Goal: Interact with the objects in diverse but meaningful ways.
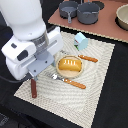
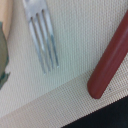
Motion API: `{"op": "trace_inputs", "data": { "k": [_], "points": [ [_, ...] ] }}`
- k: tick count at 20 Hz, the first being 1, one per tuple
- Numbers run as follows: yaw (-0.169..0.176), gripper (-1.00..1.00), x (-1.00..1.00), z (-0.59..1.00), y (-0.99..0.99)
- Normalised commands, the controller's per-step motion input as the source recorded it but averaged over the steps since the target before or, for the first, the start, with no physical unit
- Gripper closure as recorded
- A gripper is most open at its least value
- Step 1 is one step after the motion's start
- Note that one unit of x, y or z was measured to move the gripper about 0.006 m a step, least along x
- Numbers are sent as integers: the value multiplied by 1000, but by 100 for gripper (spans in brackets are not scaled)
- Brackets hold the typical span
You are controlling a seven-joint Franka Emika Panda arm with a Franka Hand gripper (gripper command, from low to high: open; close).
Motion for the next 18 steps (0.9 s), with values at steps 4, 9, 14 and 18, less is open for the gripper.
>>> {"op": "trace_inputs", "data": {
  "k": [4,9,14,18],
  "points": [
    [-134,-100,-265,-16,-145],
    [-133,-100,-174,-33,-139],
    [-115,-100,0,-67,-129],
    [-29,-100,34,-121,-95]
  ]
}}
